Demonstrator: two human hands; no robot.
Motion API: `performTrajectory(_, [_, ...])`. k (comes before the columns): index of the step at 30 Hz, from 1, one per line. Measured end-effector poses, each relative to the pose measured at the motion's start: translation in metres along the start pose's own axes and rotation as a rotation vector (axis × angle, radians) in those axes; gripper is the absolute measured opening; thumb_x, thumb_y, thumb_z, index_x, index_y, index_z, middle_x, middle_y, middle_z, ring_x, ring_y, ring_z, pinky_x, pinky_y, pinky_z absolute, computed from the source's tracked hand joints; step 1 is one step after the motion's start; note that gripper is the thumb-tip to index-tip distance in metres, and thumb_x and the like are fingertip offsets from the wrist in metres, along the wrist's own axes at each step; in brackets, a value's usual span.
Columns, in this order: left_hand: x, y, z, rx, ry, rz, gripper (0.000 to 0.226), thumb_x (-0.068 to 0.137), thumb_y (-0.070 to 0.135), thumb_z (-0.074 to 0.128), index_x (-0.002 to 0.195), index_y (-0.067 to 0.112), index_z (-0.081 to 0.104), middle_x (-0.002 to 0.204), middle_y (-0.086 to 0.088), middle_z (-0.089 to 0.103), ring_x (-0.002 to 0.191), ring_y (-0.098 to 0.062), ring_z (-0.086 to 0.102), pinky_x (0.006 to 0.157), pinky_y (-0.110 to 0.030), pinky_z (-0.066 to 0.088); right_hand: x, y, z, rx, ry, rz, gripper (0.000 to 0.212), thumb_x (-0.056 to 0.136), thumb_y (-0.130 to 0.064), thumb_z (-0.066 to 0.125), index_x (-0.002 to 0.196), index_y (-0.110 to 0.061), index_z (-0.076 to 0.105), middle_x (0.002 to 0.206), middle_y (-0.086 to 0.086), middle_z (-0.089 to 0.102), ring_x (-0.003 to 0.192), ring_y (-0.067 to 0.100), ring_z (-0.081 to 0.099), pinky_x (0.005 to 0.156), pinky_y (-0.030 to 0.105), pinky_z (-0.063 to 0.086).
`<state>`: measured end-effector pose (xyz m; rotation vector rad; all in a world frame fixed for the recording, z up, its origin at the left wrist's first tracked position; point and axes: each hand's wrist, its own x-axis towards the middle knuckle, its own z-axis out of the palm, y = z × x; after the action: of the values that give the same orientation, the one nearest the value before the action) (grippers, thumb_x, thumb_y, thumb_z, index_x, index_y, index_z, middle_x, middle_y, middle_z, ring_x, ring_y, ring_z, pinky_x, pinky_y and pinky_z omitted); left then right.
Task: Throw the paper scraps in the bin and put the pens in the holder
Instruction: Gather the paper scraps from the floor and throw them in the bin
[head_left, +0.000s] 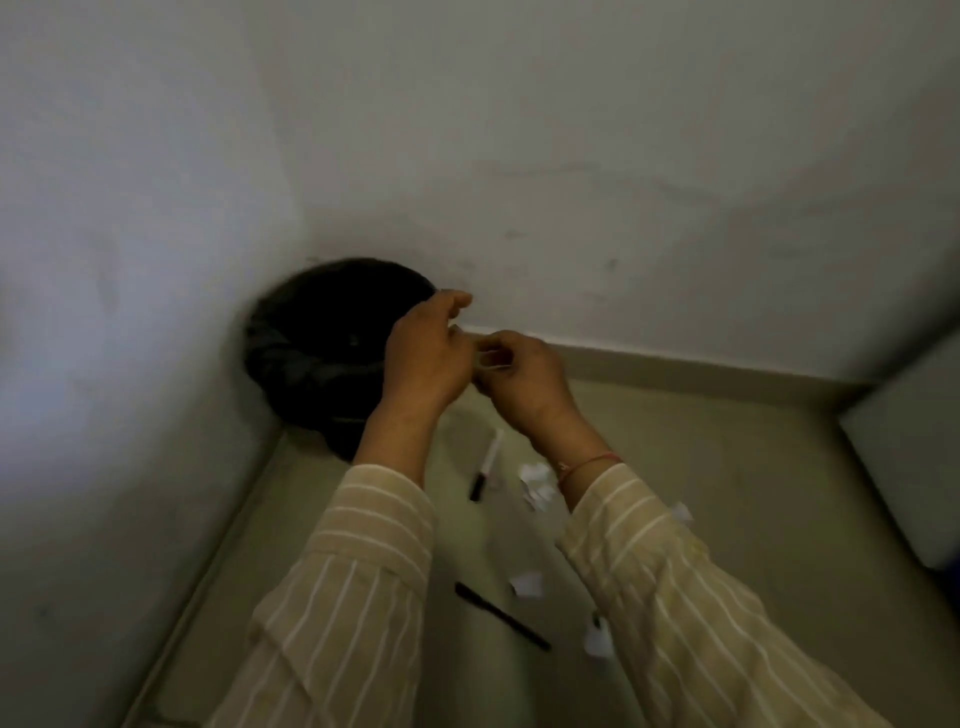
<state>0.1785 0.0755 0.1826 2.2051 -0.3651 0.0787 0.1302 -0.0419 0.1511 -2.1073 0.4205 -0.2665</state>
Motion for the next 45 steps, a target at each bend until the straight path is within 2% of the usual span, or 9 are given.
performTrajectory(9, [-0.106,-0.018,0.137,0.25,-0.587,-0.055,0.055,0.086,0.015,0.065,0.14,0.023,0.062,0.141,-0.009,0.066,0.127,-0.03,0.062,0.101,-0.031,0.047,-0.111,0.164,-0.075,-0.256,0.091,0.358,0.031,0.081,-0.01,0.075,0.112,-0.012,0.079,0.115,0.011,0.077,0.108,0.027,0.071,0.095,0.022,0.047])
performTrajectory(12, [-0.135,-0.025,0.163,0.279,-0.706,-0.058,0.053,0.089,0.02,0.065,0.142,0.023,0.06,0.143,-0.009,0.064,0.13,-0.03,0.06,0.103,-0.033,0.047,-0.14,0.206,-0.094,-0.3,0.083,0.463,0.031,0.08,-0.007,0.073,0.109,-0.014,0.079,0.115,0.012,0.077,0.108,0.027,0.07,0.086,0.016,0.041])
performTrajectory(18, [-0.169,-0.027,0.195,0.42,-0.754,-0.052,0.061,0.086,0.034,0.071,0.145,0.022,0.056,0.144,-0.008,0.062,0.131,-0.029,0.059,0.1,-0.034,0.048,-0.188,0.259,-0.124,-0.387,0.091,0.548,0.03,0.086,-0.009,0.064,0.113,-0.014,0.077,0.122,0.013,0.072,0.116,0.033,0.066,0.095,0.028,0.048])
performTrajectory(22, [-0.179,-0.028,0.203,0.529,-0.801,-0.099,0.09,0.067,0.063,0.082,0.142,0.02,0.055,0.137,-0.009,0.062,0.124,-0.029,0.061,0.095,-0.039,0.053,-0.197,0.279,-0.124,-0.494,0.006,0.676,0.047,0.09,-0.019,0.055,0.137,-0.024,0.06,0.141,0.016,0.053,0.131,0.038,0.052,0.108,0.039,0.046])
performTrajectory(26, [-0.195,-0.03,0.206,0.64,-0.837,-0.103,0.12,0.045,0.085,0.079,0.143,0.023,0.047,0.135,-0.011,0.052,0.123,-0.034,0.057,0.094,-0.048,0.055,-0.202,0.283,-0.099,-0.493,-0.03,0.671,0.041,0.091,-0.019,0.055,0.133,-0.018,0.059,0.137,0.019,0.047,0.121,0.042,0.057,0.102,0.038,0.048])
performTrajectory(32, [-0.215,-0.043,0.22,0.739,-0.829,0.012,0.13,0.052,0.065,0.092,0.158,0.026,0.026,0.146,-0.012,0.043,0.133,-0.034,0.048,0.095,-0.046,0.052,-0.192,0.291,-0.087,-0.336,0.109,0.683,0.033,0.088,-0.008,0.057,0.118,-0.007,0.069,0.123,0.019,0.068,0.117,0.038,0.062,0.093,0.032,0.05])
performTrajectory(37, [-0.201,-0.058,0.218,0.748,-0.774,0.0,0.093,0.066,0.045,0.092,0.141,0.022,0.043,0.13,-0.012,0.053,0.117,-0.033,0.059,0.087,-0.043,0.055,-0.177,0.292,-0.101,-0.193,0.186,0.736,0.037,0.087,-0.012,0.061,0.123,-0.003,0.059,0.128,0.024,0.059,0.113,0.041,0.061,0.08,0.027,0.041])
performTrajectory(41, [-0.189,-0.068,0.215,0.673,-0.692,-0.017,0.059,0.085,0.023,0.075,0.139,0.018,0.052,0.124,-0.014,0.063,0.11,-0.032,0.064,0.086,-0.038,0.054,-0.176,0.279,-0.095,-0.176,0.218,0.595,0.032,0.085,-0.006,0.06,0.117,-0.008,0.062,0.123,0.022,0.06,0.107,0.039,0.061,0.08,0.024,0.037])
performTrajectory(45, [-0.183,-0.076,0.212,0.608,-0.637,-0.064,0.051,0.089,0.012,0.065,0.139,0.019,0.061,0.129,-0.012,0.068,0.118,-0.03,0.064,0.094,-0.035,0.051,-0.177,0.267,-0.073,-0.281,0.005,0.385,0.044,0.089,0.0,0.05,0.124,-0.02,0.066,0.129,0.016,0.049,0.109,0.038,0.061,0.092,0.03,0.045])
